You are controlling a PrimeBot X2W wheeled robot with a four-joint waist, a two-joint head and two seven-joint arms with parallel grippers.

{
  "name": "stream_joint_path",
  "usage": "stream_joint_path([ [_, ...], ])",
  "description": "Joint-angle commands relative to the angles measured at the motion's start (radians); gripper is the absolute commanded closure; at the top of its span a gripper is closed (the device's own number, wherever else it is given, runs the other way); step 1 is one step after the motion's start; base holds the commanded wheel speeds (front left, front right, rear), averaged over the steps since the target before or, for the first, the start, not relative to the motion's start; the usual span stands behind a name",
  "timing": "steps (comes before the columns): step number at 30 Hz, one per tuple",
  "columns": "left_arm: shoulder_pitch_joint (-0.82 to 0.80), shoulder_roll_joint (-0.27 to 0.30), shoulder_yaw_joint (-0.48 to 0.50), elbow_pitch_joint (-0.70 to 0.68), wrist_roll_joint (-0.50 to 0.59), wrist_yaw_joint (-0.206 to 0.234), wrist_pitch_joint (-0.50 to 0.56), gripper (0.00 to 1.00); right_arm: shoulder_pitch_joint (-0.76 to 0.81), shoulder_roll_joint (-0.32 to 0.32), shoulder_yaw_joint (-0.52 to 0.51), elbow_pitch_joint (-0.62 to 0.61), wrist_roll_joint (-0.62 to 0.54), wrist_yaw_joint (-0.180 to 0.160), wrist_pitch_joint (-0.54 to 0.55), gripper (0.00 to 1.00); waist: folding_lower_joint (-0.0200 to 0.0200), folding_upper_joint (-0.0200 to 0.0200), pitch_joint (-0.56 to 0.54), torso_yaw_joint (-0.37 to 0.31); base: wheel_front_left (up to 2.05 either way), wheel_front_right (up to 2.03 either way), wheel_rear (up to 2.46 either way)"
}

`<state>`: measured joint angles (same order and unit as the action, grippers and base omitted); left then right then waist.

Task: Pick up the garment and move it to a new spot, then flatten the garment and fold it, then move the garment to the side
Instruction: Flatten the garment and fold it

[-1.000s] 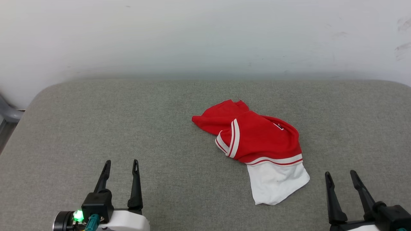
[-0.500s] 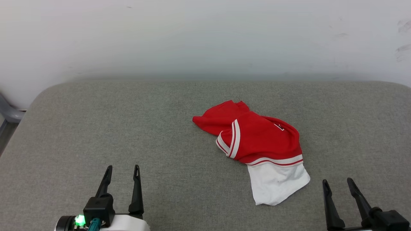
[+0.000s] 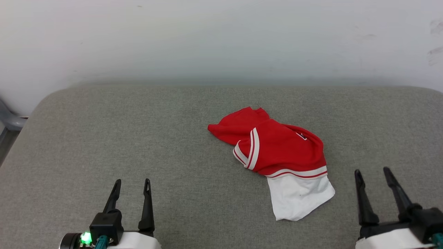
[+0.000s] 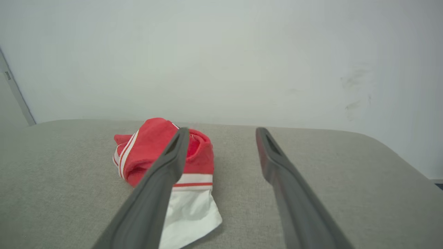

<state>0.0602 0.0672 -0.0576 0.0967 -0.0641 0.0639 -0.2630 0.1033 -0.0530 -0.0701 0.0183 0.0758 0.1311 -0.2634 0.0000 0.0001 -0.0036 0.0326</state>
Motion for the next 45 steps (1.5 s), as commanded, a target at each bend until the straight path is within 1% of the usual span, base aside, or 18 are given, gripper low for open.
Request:
stream_joint_path([
  [1, 0.000, -0.001, 0.004, -0.003, 0.006, -0.003, -0.003, 0.00, -0.035, -0.015, -0.008, -0.017, -0.004, -0.001, -0.002, 0.00, 0.0000, -0.0001, 0.004, 0.000, 0.00, 0.00, 0.00],
  [3, -0.008, -0.004, 0.002, -0.004, 0.008, -0.005, -0.003, 0.00, -0.079, -0.039, -0.014, -0.040, 0.007, -0.001, -0.002, 0.00, 0.0000, -0.0001, 0.009, 0.001, 0.00, 0.00, 0.00],
  [7, -0.025, -0.008, -0.003, -0.003, 0.012, -0.010, -0.003, 0.00, -0.173, -0.133, 0.002, -0.061, 0.026, -0.001, -0.002, 0.00, 0.0000, -0.0001, 0.025, 0.006, 0.00, 0.00, 0.00],
  [8, -0.025, -0.008, -0.003, -0.003, 0.012, -0.010, -0.003, 0.00, -0.173, -0.133, 0.002, -0.061, 0.026, -0.001, -0.002, 0.00, 0.0000, -0.0001, 0.025, 0.006, 0.00, 0.00, 0.00],
  [12, -0.037, -0.010, -0.005, -0.005, 0.015, -0.015, -0.003, 0.00, -0.253, -0.271, 0.081, 0.000, 0.060, -0.001, -0.001, 0.00, 0.0000, -0.0001, 0.043, 0.012, 0.00, 0.00, 0.00],
  [14, -0.043, -0.012, -0.005, -0.007, 0.016, -0.015, -0.003, 0.00, -0.288, -0.342, 0.146, 0.032, 0.094, -0.001, 0.035, 0.00, 0.0000, -0.0001, 0.051, 0.014, 0.00, 0.00, 0.00],
  [17, -0.053, -0.013, -0.006, -0.011, 0.014, -0.014, -0.003, 0.00, -0.336, -0.449, 0.256, 0.047, 0.186, -0.001, 0.144, 0.00, 0.0000, -0.0001, 0.069, 0.018, 0.00, 0.00, 0.00],
  [22, -0.077, -0.015, -0.012, -0.015, 0.014, -0.014, -0.003, 0.00, -0.397, -0.623, 0.455, 0.010, 0.361, -0.001, 0.376, 0.00, 0.0000, -0.0001, 0.108, 0.027, 0.00, 0.00, 0.00],
  [24, -0.088, -0.016, -0.016, -0.015, 0.013, -0.013, -0.003, 0.00, -0.417, -0.672, 0.518, -0.008, 0.420, -0.001, 0.464, 0.00, 0.0000, -0.0001, 0.124, 0.032, 0.00, 0.00, 0.00],
  [27, -0.106, -0.016, -0.024, -0.015, 0.009, -0.012, -0.003, 0.00, -0.445, -0.724, 0.595, -0.018, 0.504, -0.001, 0.591, 0.00, 0.0000, -0.0001, 0.151, 0.044, 0.00, 0.00, 0.00],
  [30, -0.126, -0.017, -0.036, -0.013, 0.006, -0.011, -0.003, 0.00, -0.480, -0.757, 0.658, -0.018, 0.559, -0.001, 0.696, 0.00, 0.0000, -0.0001, 0.182, 0.060, 0.00, 0.00, 0.00],
  [33, -0.146, -0.017, -0.053, -0.013, -0.003, -0.005, -0.003, 0.00, -0.518, -0.768, 0.708, 0.001, 0.588, -0.001, 0.752, 0.00, 0.0000, -0.0001, 0.215, 0.077, 0.00, 0.00, 0.00],
  [37, -0.174, -0.017, -0.074, -0.013, -0.012, 0.002, -0.003, 0.00, -0.562, -0.751, 0.768, 0.065, 0.607, -0.001, 0.781, 0.00, 0.0000, -0.0001, 0.257, 0.101, 0.00, 0.00, 0.00],
  [41, -0.196, -0.018, -0.085, -0.011, -0.021, 0.012, -0.003, 0.00, -0.570, -0.731, 0.850, 0.175, 0.620, 0.000, 0.802, 0.00, 0.0000, -0.0001, 0.282, 0.117, 0.00, 0.00, 0.00],
  [45, -0.202, -0.018, -0.087, -0.009, -0.026, 0.022, -0.003, 0.00, -0.554, -0.697, 0.929, 0.249, 0.644, -0.001, 0.755, 0.00, 0.0000, -0.0001, 0.289, 0.119, 0.00, 0.00, 0.00],
])
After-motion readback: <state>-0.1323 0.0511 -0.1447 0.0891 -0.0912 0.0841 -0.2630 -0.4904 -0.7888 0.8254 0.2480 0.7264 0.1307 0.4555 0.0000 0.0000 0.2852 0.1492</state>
